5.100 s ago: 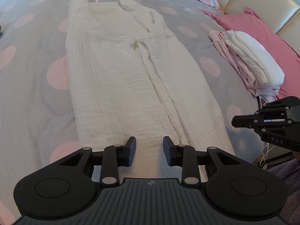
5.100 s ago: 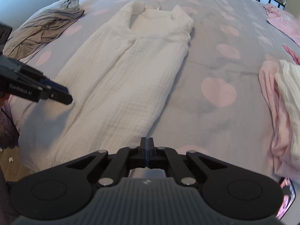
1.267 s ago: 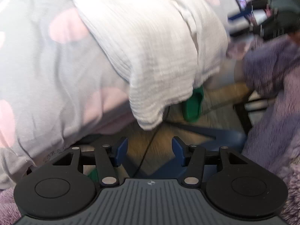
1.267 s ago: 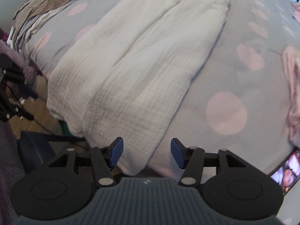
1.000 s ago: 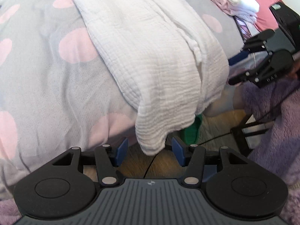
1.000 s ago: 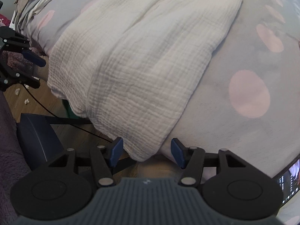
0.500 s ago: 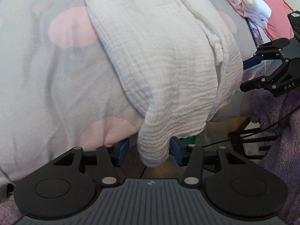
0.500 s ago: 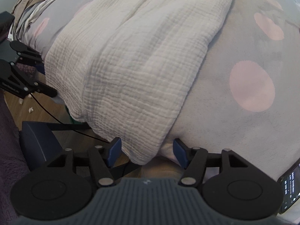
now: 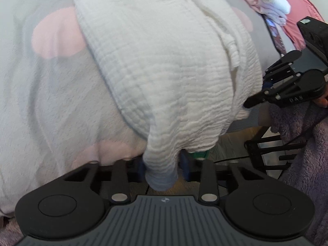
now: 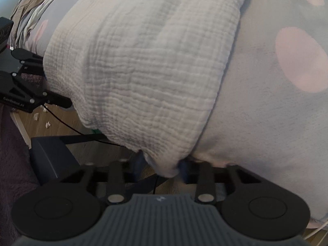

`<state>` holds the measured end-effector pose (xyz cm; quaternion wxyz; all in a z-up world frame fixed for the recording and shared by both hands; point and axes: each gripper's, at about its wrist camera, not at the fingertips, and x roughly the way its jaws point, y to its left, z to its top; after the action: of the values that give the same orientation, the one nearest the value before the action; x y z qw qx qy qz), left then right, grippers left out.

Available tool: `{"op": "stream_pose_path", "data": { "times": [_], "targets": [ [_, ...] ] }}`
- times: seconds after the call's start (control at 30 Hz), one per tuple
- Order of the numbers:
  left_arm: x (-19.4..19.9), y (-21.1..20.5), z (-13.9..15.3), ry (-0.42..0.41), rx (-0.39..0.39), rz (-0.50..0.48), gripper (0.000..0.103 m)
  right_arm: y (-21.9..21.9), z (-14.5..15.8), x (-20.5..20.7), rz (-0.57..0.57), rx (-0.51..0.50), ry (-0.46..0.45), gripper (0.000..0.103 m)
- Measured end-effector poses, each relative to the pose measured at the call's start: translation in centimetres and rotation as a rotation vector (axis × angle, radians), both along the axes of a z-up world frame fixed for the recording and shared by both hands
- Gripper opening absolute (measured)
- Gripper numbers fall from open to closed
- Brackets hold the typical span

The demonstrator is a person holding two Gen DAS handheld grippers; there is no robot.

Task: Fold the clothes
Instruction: 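Lift the hem with both grippers and fold it toward the collar, release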

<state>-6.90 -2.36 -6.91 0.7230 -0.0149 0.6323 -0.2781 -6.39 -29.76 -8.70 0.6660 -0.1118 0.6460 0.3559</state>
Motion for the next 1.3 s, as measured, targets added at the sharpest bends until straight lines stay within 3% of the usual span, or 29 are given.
{"op": "stream_pose_path", "data": {
  "times": [0.03, 0.13, 0.37, 0.67, 0.73, 0.9, 1.13, 1.3],
  "targets": [
    [0.0, 0.0, 0.0, 0.011, -0.009, -0.004, 0.012, 0.0, 0.2, 0.0, 0.002, 0.000, -0.004, 0.008],
    [0.0, -0.2, 0.5, 0.035, -0.029, -0.045, 0.007, 0.0, 1.1, -0.5, 0.026, 0.012, -0.005, 0.006],
    [-0.2, 1.2, 4.6, 0.046, -0.166, -0.089, 0.007, -1.0, 5.4, -1.3, 0.067, 0.095, -0.021, 0.005],
    [1.8, 5.8, 8.9, -0.021, -0.402, 0.103, 0.006, -5.7, 11.7, 1.4, -0.122, 0.389, -0.083, 0.005],
    [2.9, 6.5, 9.5, -0.036, -0.424, 0.134, 0.006, -6.6, 12.7, 2.6, -0.176, 0.438, -0.106, 0.005],
    [7.2, 7.1, 11.4, -0.102, -0.407, 0.169, 0.006, -6.5, 14.6, 7.0, -0.253, 0.514, -0.166, 0.005],
    [14.7, 6.5, 12.5, -0.198, -0.287, 0.227, 0.006, -4.2, 15.2, 13.1, -0.327, 0.454, -0.275, 0.005],
    [18.1, 5.8, 10.6, -0.219, -0.239, 0.273, 0.006, -2.4, 12.7, 16.8, -0.383, 0.391, -0.279, 0.005]
  ]
}}
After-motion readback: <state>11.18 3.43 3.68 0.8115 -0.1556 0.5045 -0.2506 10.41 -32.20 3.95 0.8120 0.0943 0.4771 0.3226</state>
